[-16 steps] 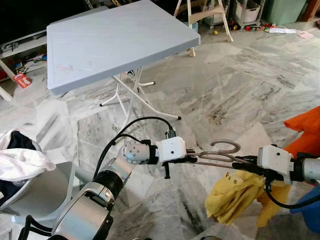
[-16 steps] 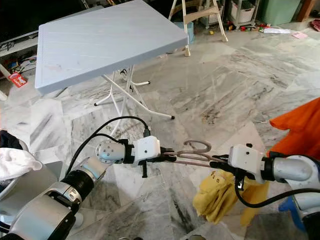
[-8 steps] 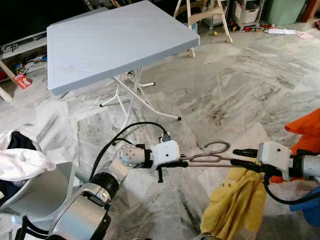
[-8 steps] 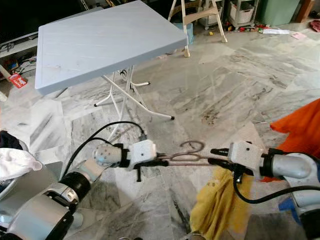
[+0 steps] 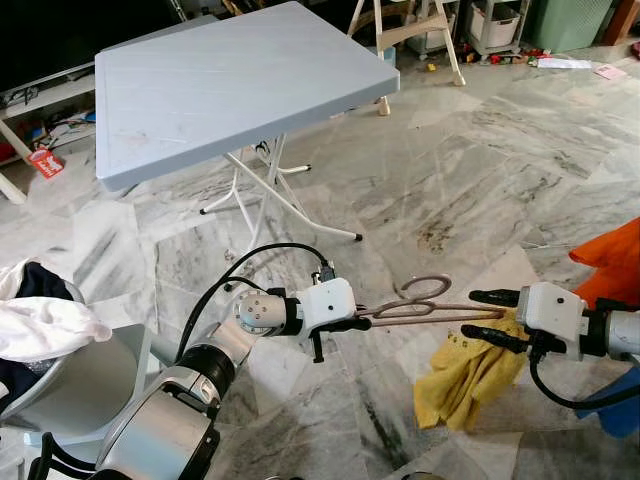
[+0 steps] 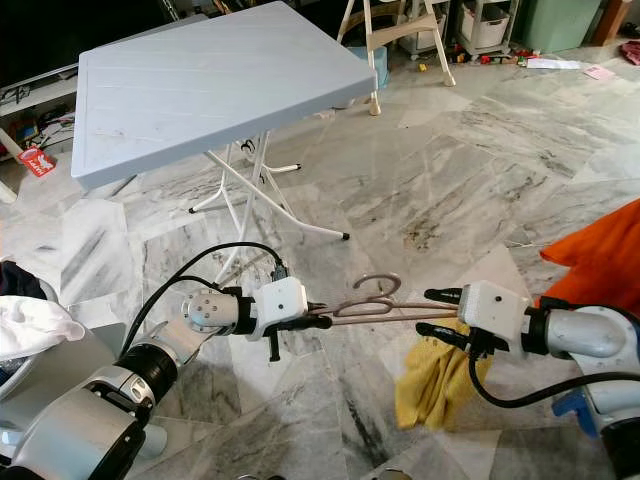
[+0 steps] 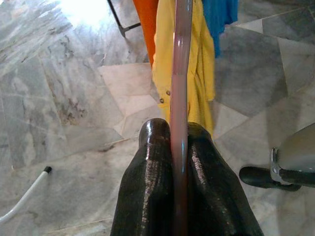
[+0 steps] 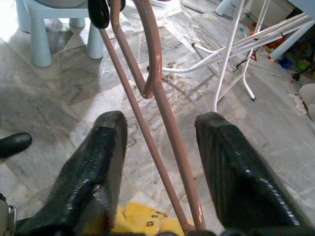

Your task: Hang hanger

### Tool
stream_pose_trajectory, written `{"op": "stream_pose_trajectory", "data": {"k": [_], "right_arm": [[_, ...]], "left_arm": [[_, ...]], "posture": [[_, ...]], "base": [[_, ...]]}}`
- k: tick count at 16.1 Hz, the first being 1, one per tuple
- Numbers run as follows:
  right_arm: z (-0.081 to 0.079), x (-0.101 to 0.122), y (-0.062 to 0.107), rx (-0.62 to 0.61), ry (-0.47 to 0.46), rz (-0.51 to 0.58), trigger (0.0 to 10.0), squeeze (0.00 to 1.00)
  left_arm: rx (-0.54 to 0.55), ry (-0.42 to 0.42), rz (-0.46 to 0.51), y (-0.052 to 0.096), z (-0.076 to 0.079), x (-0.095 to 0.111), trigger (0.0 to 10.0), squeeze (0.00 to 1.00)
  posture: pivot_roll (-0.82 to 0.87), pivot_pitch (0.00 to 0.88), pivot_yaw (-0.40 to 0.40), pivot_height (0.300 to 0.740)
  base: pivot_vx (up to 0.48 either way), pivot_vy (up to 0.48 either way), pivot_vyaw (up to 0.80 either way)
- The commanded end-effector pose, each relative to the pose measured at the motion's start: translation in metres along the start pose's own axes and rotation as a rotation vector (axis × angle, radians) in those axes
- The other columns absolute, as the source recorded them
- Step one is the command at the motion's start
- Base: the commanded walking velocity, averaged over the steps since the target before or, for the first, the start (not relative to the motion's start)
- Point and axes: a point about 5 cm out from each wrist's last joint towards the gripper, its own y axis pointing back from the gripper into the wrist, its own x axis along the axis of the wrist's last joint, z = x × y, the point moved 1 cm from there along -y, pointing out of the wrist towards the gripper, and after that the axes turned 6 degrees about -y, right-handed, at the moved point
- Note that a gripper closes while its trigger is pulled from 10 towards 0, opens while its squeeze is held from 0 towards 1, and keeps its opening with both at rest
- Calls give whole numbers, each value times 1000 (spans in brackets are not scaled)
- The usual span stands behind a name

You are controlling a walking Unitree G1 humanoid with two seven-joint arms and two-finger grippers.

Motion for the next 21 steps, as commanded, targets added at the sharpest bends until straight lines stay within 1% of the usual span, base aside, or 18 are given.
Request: {"op": "stream_pose_trajectory", "data": {"k": [1, 13, 14, 15, 17, 19, 20, 21], "right_arm": [[5, 5, 2, -14, 25, 7, 10000, 1000], [5, 5, 2, -14, 25, 7, 10000, 1000], [14, 3, -5, -138, 11, 6, 10000, 0], [21, 0, -17, -298, -30, -1, 10000, 0], [21, -4, -25, -319, -29, -44, 10000, 0], [20, -5, -29, -331, -23, -51, 10000, 0], [20, -7, -31, -355, -11, -76, 10000, 0], [22, -8, -34, -402, -9, -79, 10000, 0]], "left_arm": [[46, -4, 22, 5, -7, 2, 0, 0], [46, -4, 22, 5, -7, 2, 0, 0], [158, 17, 52, 11, -10, -1, 0, 0], [314, 47, 93, 21, -14, -5, 0, 0], [311, 47, 96, 20, -13, -5, 0, 0], [316, 46, 96, 20, -13, -5, 0, 0], [325, 41, 97, 20, -13, -5, 0, 0], [345, 39, 105, 20, -14, -3, 0, 0]], "posture": [[-257, 94, 142, 740], [-257, 94, 142, 740], [-234, 64, 145, 740], [-234, 63, 146, 740], [-232, 59, 149, 740], [-230, 54, 152, 740], [-229, 52, 154, 740], [-229, 51, 155, 740]], "base": [[0, 0, 0], [0, 0, 0], [0, 0, 0], [0, 0, 0], [0, 0, 0], [0, 0, 0], [0, 0, 0], [0, 0, 0]]}}
